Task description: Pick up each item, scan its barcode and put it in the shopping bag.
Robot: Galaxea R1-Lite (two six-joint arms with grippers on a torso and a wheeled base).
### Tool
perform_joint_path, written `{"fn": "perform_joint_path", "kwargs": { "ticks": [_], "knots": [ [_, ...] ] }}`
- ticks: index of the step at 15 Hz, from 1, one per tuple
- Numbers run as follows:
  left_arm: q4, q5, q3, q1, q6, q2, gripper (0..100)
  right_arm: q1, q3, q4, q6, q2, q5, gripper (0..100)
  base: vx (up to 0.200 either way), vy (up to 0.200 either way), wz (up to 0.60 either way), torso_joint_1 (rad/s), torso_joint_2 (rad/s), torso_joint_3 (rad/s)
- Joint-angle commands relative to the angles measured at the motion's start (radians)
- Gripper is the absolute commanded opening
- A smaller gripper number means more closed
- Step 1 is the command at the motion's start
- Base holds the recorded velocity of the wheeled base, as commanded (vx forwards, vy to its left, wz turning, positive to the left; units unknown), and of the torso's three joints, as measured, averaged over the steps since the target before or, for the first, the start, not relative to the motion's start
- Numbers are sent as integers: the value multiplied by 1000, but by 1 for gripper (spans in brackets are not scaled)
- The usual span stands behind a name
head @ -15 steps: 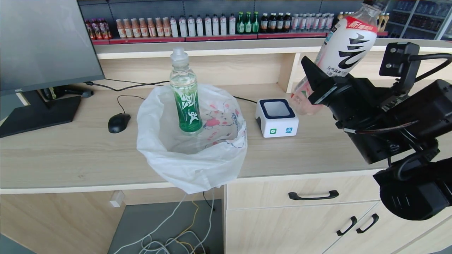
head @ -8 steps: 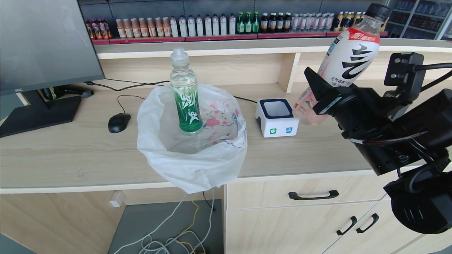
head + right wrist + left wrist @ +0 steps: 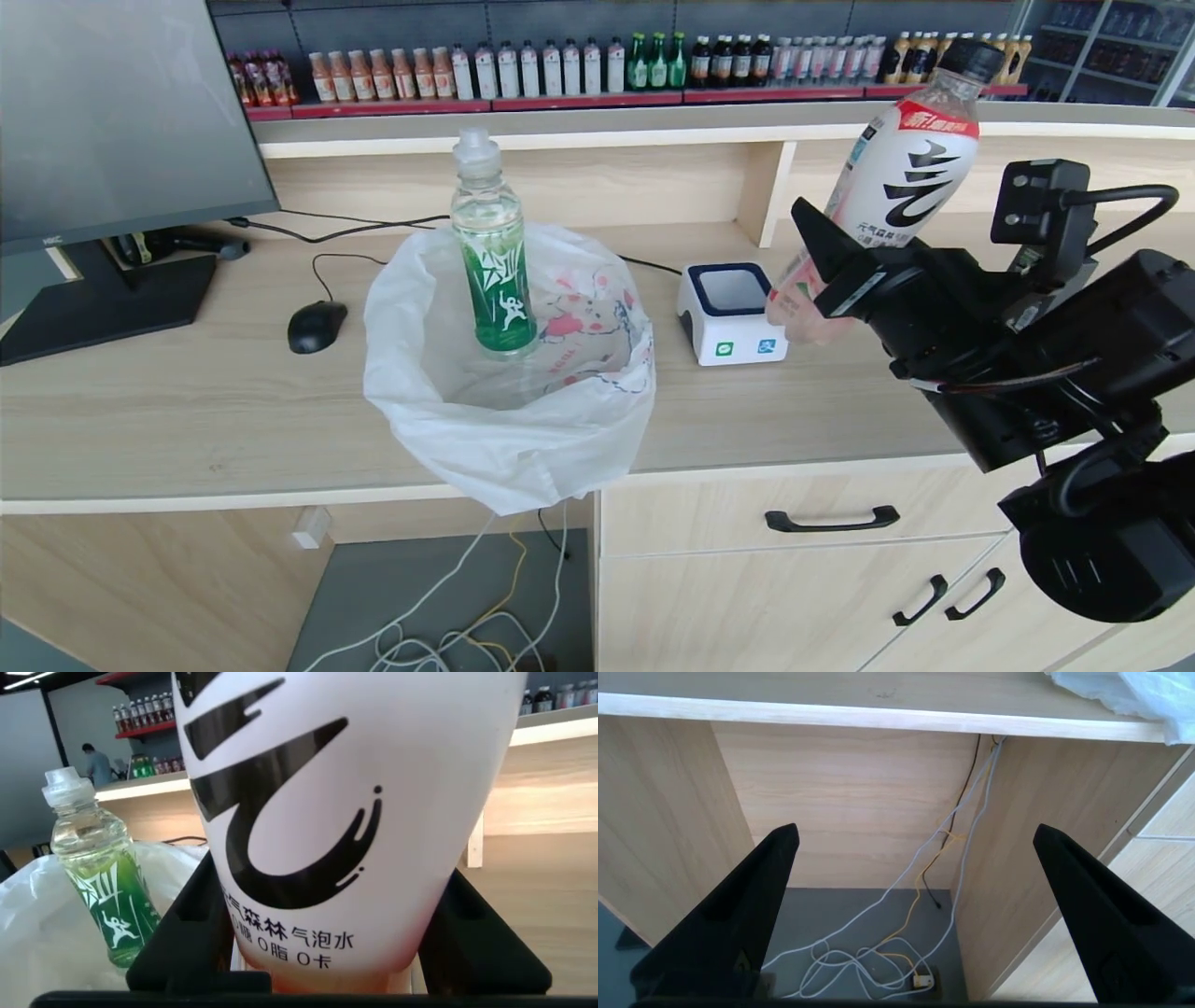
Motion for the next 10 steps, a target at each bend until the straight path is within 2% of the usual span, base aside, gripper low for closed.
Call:
{"fn": "perform_joint_path", "kwargs": {
  "ticks": [1, 10],
  "knots": [
    [1, 0, 0, 0, -1, 0, 100, 1, -3, 2, 3, 16, 0, 0, 0, 200, 0, 2, -7, 2],
    [0, 0, 0, 0, 1, 0, 100, 2, 6, 2, 0, -4, 2, 0, 0, 200, 0, 1, 4, 3]
  ]
}}
